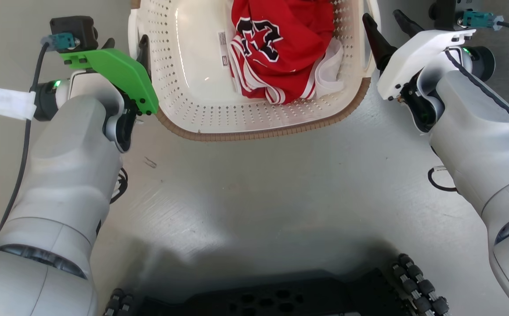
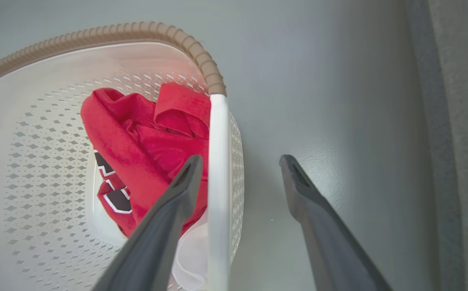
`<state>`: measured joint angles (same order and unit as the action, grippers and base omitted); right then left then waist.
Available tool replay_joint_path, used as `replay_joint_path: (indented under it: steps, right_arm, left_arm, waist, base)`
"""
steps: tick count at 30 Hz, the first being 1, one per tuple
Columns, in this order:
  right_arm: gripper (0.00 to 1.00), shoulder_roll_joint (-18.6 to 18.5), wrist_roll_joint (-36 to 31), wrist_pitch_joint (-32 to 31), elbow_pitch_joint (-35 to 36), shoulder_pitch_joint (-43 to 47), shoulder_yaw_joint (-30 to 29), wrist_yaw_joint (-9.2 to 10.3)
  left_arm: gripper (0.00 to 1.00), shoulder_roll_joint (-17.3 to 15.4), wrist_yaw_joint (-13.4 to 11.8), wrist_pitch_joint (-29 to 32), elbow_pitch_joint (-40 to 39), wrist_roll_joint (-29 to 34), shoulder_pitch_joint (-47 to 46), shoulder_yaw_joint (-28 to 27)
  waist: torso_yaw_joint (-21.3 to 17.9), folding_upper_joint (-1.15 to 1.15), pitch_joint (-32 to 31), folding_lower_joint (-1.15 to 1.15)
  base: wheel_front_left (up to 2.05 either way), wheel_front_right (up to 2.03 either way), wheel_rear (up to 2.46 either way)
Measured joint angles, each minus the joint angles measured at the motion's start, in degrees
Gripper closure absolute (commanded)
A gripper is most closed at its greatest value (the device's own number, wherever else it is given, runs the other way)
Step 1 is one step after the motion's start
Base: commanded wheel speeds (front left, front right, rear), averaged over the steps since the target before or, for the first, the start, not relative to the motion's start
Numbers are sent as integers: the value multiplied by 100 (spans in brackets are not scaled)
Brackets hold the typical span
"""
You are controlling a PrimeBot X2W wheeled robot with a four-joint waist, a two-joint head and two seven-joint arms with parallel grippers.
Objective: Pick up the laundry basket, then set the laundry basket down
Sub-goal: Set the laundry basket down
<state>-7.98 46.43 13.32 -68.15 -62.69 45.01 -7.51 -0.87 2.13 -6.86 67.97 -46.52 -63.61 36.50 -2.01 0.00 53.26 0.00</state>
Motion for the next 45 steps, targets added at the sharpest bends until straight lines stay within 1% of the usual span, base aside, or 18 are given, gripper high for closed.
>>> replay_joint_path:
  steps: [4,11,22,30,34,36,37,39,41,43,45]
  right_arm:
    - [0,-1,12,10,12,32,2,0]
    - [0,-55,79,62,19,165,-34,0]
    - [0,-115,37,78,33,343,-7,0]
    - [0,-166,-64,91,419,456,-233,4]
    - [0,-248,-156,105,637,695,-412,108]
    - [0,-274,-196,110,719,787,-475,163]
    - [0,-274,-196,110,719,787,-475,163]
    - [0,-279,-247,110,802,892,-539,187]
    - [0,-282,-289,111,892,1010,-592,258]
    - [0,-283,-397,110,984,1137,-626,261]
    - [0,-285,-444,110,1104,1250,-700,315]
  left_arm:
    - [0,-3,42,-65,-1,-11,36,47]
    - [0,-4,71,-433,-13,-11,147,98]
    - [0,-5,87,-690,-8,9,463,178]
    - [0,-7,33,-740,18,86,682,122]
    - [0,-16,2,-740,-26,145,855,105]
    - [0,-68,-54,-740,-185,205,907,49]
    - [0,-68,-54,-740,-185,205,907,49]
    - [0,-143,-98,-740,-376,246,910,-23]
    - [0,-208,-159,-740,-543,267,932,-102]
    - [0,-238,-225,-740,-700,355,1012,-164]
    - [0,-245,-244,-740,-845,439,1132,-226]
  waist:
    - [-1,0,-117,0]
    - [-6,0,-410,0]
    - [-30,0,-1102,-1]
    - [-84,0,-1670,-1]
    - [-130,0,-2033,-1]
    - [-149,0,-2179,-1]
    - [-149,0,-2179,-1]
    - [-167,0,-2324,-1]
    - [-185,0,-2472,-1]
    - [-201,0,-2620,-1]
    - [-216,0,-2767,-1]
  base:
    - [0,0,0]
    - [0,0,0]
    - [0,0,0]
    - [0,0,0]
    - [0,0,0]
    - [0,0,0]
    - [0,0,0]
    - [0,0,0]
    - [0,0,0]
    - [0,0,0]
    - [0,0,0]
